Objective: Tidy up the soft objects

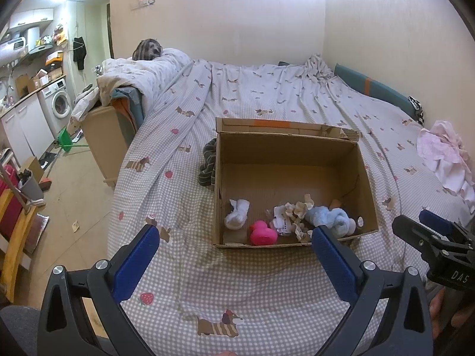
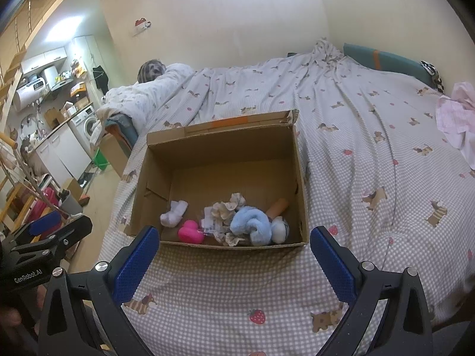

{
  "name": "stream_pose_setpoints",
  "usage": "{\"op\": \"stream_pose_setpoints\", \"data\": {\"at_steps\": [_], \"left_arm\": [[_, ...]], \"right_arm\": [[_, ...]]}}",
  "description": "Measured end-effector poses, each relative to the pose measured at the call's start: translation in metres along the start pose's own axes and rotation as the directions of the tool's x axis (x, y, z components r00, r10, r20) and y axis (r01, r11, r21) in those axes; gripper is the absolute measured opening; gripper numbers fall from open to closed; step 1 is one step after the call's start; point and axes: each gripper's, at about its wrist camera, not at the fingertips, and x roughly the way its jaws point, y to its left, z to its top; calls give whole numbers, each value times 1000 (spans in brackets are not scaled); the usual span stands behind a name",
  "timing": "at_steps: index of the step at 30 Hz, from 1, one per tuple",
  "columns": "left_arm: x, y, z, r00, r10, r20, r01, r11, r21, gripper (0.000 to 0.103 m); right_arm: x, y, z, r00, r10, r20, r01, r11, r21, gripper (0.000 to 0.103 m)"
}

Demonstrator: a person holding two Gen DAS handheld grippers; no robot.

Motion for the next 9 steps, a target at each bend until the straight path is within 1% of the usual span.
{"op": "stream_pose_setpoints", "data": {"at_steps": [9], "left_arm": [[-1, 2, 0, 1000, 2, 7, -2, 1000, -11, 102]], "right_arm": [[0, 0, 0, 1000, -1, -2, 1, 1000, 1, 103]]}}
